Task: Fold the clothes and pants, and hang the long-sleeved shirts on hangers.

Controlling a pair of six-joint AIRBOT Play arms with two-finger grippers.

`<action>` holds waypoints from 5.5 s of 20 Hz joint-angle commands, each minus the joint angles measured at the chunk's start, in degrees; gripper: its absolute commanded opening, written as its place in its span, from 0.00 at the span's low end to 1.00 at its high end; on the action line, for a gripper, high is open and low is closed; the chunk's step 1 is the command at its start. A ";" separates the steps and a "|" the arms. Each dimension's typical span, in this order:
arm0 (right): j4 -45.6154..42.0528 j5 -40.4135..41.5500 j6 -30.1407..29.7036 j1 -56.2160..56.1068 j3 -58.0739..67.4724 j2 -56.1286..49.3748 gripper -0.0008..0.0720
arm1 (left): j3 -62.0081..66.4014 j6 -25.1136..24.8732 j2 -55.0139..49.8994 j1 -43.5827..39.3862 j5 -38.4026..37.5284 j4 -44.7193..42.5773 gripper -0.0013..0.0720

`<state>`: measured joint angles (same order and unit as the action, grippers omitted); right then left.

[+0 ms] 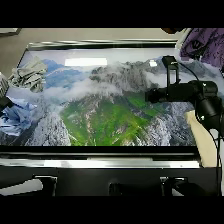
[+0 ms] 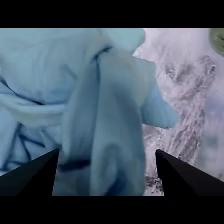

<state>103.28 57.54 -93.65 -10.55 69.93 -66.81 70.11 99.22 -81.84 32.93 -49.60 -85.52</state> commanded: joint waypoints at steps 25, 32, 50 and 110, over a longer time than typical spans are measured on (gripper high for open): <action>-15.45 27.91 0.28 -0.07 0.04 11.04 0.22 | 1.68 11.43 -5.99 -77.55 4.42 26.64 0.27; -14.47 13.25 9.11 8.66 -5.42 10.62 0.67 | 2.32 7.30 6.21 -59.45 -8.55 15.56 0.67; 32.92 -8.57 -14.16 11.98 -13.60 -22.86 0.76 | 2.14 4.28 11.10 -35.50 -28.26 8.55 0.68; 4.68 -19.12 13.53 9.90 33.92 -24.98 0.06 | 5.09 -8.81 6.88 -22.67 -4.96 14.08 0.04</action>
<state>104.40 46.24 -83.44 -0.32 103.77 -80.31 79.07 90.43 -65.14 10.92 -61.93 -72.53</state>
